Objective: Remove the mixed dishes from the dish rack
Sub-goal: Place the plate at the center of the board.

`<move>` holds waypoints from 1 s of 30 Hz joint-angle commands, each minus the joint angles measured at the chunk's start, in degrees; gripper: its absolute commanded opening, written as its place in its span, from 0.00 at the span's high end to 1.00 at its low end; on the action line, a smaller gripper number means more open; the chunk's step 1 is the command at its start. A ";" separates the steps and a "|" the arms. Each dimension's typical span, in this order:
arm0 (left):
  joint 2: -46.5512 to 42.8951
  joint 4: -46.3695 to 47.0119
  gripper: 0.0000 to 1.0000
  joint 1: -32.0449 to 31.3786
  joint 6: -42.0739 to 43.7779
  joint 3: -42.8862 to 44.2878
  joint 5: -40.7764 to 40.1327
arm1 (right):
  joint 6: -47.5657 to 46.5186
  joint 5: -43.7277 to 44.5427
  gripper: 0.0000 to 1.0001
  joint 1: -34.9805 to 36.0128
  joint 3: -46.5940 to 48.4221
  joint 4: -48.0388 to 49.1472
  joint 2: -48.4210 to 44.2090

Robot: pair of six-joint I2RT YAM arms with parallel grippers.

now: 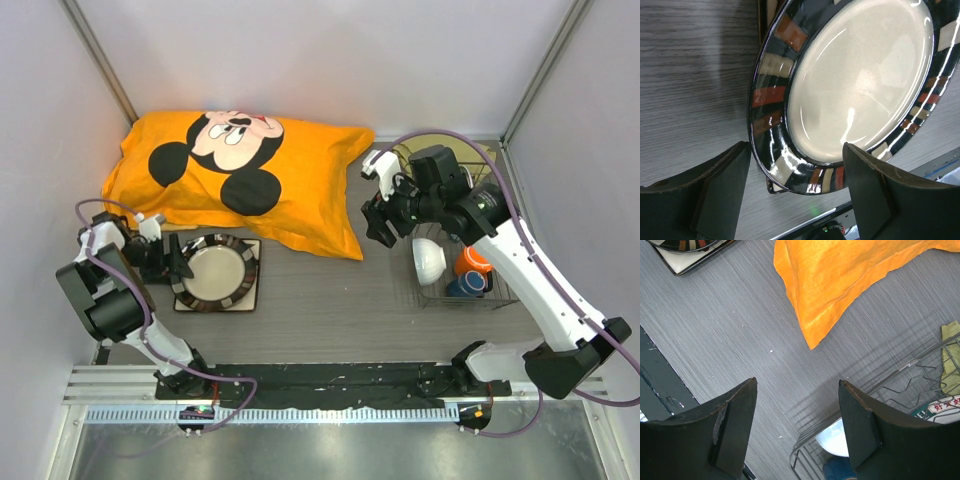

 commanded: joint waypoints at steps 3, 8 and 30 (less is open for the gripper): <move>-3.60 1.17 0.21 -1.79 0.22 -1.00 -1.58 | -0.33 -0.04 0.30 -0.17 0.27 1.59 -1.86; -5.36 1.53 0.21 -2.76 0.05 -1.70 -2.37 | -0.33 1.36 0.30 -0.17 0.19 1.50 -2.04; -21.44 -2.16 0.12 -2.85 1.71 2.86 -0.36 | 9.07 29.32 0.30 -15.80 -0.25 10.29 3.58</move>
